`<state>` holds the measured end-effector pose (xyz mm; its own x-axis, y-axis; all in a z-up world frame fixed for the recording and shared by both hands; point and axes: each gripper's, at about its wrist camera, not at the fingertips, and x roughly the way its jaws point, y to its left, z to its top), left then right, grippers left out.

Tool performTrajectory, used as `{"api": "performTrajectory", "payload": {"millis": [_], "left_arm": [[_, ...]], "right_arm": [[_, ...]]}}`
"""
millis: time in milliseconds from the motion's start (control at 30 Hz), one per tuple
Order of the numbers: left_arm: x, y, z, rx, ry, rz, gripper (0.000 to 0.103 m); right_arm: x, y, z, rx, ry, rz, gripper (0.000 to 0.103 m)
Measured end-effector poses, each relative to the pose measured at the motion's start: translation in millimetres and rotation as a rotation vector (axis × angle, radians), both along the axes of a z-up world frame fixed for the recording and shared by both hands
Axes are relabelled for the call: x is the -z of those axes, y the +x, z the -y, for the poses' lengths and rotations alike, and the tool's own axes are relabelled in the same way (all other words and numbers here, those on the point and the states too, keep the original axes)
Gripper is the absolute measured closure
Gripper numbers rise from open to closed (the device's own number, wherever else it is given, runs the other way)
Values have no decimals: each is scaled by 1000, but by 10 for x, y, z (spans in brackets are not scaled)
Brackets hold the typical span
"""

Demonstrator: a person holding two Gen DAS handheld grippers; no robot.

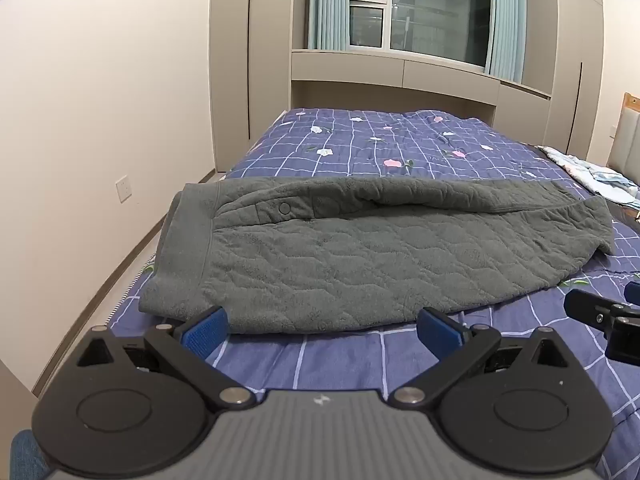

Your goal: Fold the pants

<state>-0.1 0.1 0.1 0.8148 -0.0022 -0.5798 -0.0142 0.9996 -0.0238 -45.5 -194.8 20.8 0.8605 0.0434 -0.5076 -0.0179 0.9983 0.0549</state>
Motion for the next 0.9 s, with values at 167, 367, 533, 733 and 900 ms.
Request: {"api": "performTrajectory", "payload": {"millis": [167, 367, 533, 733, 900], "left_arm": [[-6, -9, -6, 1, -3, -2, 0], [-11, -9, 7, 6, -3, -6, 0], [18, -24, -4, 6, -2, -9, 0], [17, -11, -9, 5, -4, -14, 0], [19, 11, 11, 5, -4, -16, 0]], "right_arm": [[8, -5, -15, -2, 1, 3, 0], [-8, -15, 16, 0, 6, -1, 0], [-7, -5, 5, 2, 4, -3, 0], [-11, 0, 7, 2, 4, -5, 0], [3, -1, 4, 3, 4, -6, 0]]}}
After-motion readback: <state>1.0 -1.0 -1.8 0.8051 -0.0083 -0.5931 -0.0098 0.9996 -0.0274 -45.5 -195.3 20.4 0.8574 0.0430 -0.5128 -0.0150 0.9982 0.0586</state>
